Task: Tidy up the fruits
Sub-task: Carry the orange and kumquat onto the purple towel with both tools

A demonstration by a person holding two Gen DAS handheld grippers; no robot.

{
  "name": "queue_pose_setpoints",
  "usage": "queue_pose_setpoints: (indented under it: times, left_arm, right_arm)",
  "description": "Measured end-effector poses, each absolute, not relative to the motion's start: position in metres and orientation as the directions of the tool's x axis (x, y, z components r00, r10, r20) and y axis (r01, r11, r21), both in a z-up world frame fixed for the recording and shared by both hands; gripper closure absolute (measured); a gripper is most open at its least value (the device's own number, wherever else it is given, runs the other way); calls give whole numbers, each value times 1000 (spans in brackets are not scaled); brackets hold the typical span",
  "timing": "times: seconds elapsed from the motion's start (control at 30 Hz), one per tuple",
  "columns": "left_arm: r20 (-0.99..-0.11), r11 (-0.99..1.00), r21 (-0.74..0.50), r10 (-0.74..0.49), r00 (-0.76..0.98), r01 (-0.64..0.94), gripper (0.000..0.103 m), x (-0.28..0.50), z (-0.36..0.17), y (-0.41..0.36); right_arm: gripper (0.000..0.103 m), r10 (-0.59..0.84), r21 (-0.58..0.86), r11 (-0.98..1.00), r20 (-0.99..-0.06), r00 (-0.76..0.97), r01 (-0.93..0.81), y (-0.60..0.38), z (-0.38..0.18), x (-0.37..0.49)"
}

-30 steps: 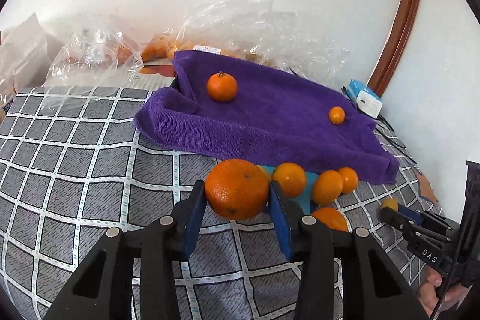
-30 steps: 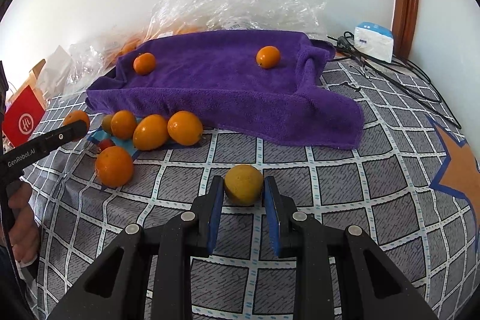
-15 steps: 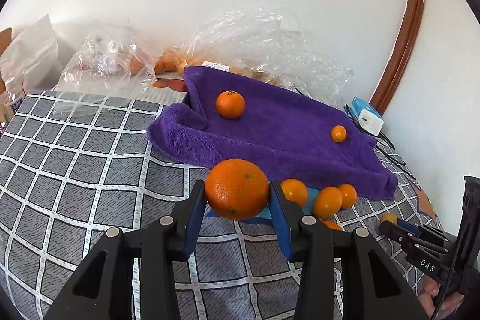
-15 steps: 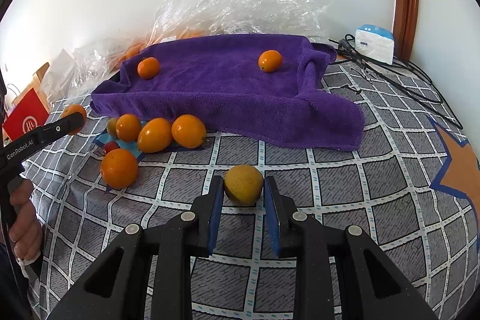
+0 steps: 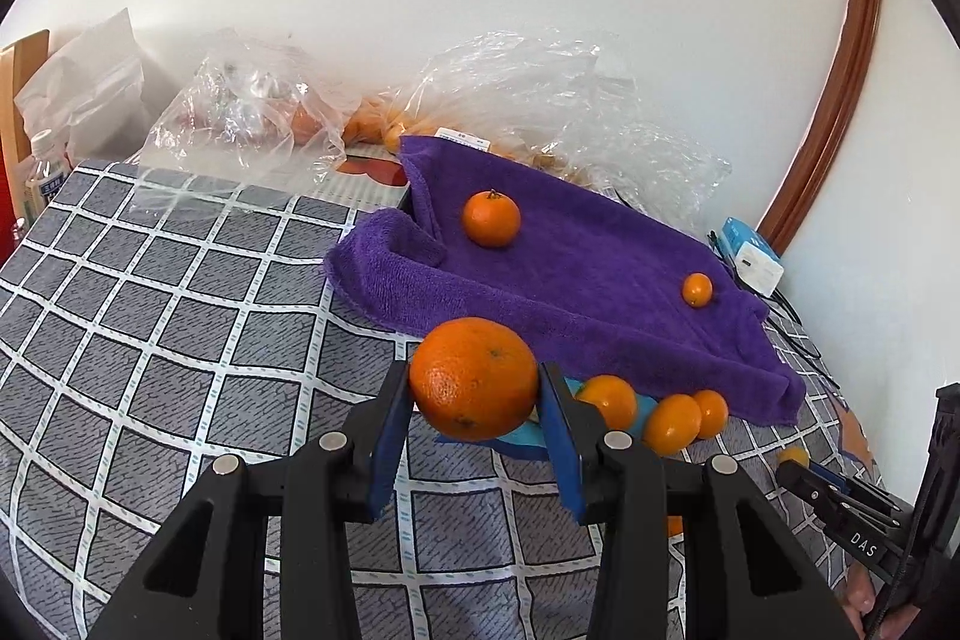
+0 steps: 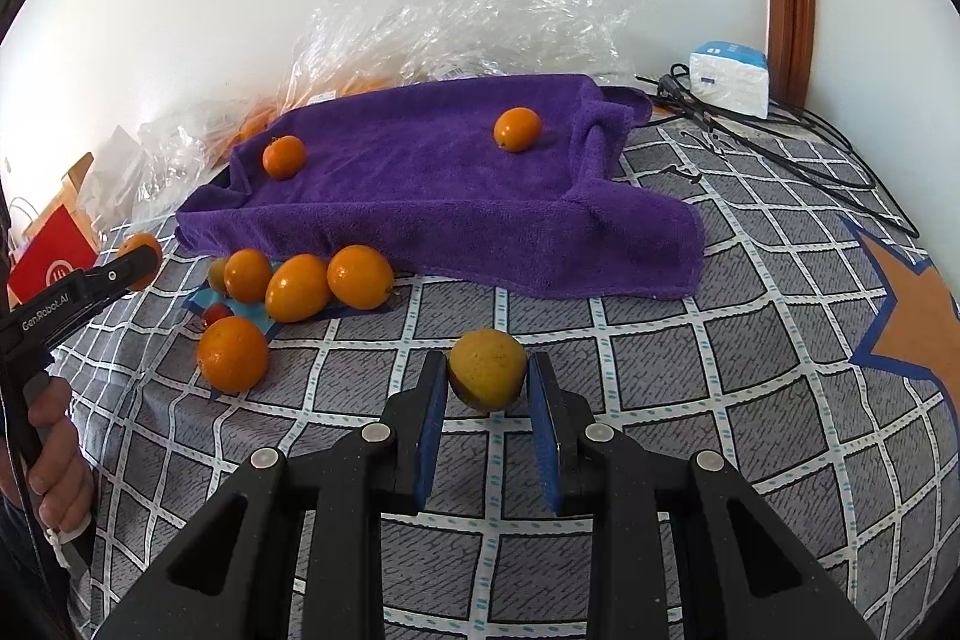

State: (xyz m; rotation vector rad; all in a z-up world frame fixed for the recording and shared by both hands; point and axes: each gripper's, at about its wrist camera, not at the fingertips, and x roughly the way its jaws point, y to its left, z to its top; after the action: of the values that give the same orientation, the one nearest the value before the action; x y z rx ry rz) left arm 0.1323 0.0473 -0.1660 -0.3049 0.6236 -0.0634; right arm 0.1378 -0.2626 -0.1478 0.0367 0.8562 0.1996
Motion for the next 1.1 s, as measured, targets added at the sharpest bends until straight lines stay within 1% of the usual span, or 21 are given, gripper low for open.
queue_pose_setpoints:
  times: [0.1, 0.23, 0.3, 0.43, 0.5, 0.77, 0.97, 1.1]
  left_arm:
    - [-561, 951, -306, -150, 814, -36, 63, 131, -164, 51]
    - [-558, 952, -298, -120, 821, -64, 63, 129, -159, 57]
    - [-562, 949, -303, -103, 821, -89, 63, 128, -157, 63]
    - [-559, 942, -321, -107, 822, -96, 63, 125, -145, 75]
    - [-555, 950, -296, -85, 828, -101, 63, 125, -137, 78]
    - [-528, 966, -219, 3, 849, -139, 63, 136, -99, 92]
    - [-527, 961, -250, -35, 849, -115, 63, 163, -89, 91]
    - [-555, 946, -315, -118, 823, -76, 63, 192, -94, 83]
  right_arm:
    - [76, 198, 136, 980, -740, 643, -146, -267, -146, 139]
    - [76, 151, 108, 989, -737, 659, -106, -271, -138, 141]
    - [76, 158, 116, 987, -732, 663, -108, -273, -129, 142]
    - [76, 150, 100, 989, -708, 690, -113, -272, -107, 149]
    - [76, 155, 96, 988, -686, 711, -123, -269, -97, 155]
    - [76, 176, 91, 984, -656, 734, -154, -248, -69, 185]
    - [76, 192, 90, 980, -634, 749, -175, -235, -57, 214]
    - [76, 178, 81, 983, -646, 742, -165, -229, -60, 238]
